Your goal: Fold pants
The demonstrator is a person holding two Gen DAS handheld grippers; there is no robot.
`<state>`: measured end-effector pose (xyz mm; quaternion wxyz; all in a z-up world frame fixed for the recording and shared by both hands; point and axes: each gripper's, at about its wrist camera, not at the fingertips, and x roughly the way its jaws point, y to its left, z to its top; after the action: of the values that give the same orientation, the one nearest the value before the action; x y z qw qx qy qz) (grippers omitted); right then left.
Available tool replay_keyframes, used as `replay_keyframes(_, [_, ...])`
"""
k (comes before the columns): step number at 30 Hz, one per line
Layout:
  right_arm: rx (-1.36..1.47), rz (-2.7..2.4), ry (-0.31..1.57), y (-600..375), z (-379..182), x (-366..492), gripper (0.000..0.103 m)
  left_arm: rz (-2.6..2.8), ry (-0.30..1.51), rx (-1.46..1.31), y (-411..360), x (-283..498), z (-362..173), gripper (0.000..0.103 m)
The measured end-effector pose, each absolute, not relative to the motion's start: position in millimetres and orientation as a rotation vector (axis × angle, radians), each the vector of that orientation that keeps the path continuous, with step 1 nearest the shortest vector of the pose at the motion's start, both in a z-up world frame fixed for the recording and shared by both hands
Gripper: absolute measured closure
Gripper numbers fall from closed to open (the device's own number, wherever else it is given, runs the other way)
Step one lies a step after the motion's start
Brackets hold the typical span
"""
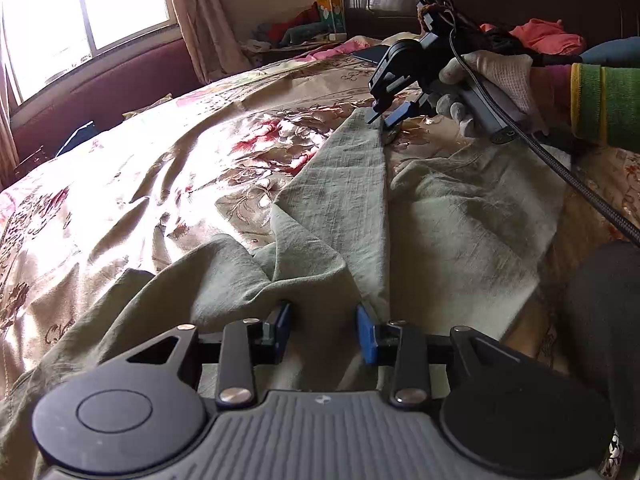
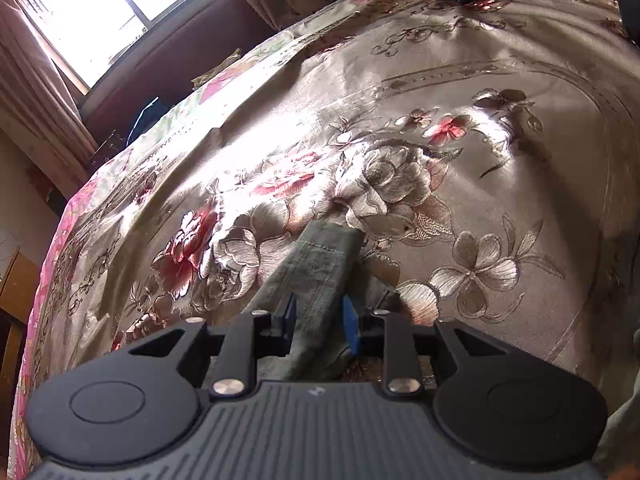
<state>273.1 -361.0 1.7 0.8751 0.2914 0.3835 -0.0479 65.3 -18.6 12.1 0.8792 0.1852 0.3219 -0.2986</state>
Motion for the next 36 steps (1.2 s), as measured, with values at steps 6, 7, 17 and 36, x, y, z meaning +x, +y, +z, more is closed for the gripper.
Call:
replay_keyframes(6, [0.633,-0.092,0.789,-353.0,0.1,286.7,0.101,-0.628,0.672,0.409,-23.9,59.7,10.5,0.050])
replay_keyframes(7, [0.638,-0.089,0.781,-353.5,3.3,285.2,0.101,-0.626,0.673,0.411,-24.0,58.9,11.3,0.049])
replay_keyframes(17, [0.764,0.047,0.473,-394.1,122.3,182.6,0.101,-0.634,0.592,0.442,-28.0,39.4,40.0,0.049])
replay_keyframes(36, [0.980,-0.257,0.627,-466.6,15.9,31.0,0.101,-0.749,0.661,0.619,-76.6,11.1,5.4,0.048])
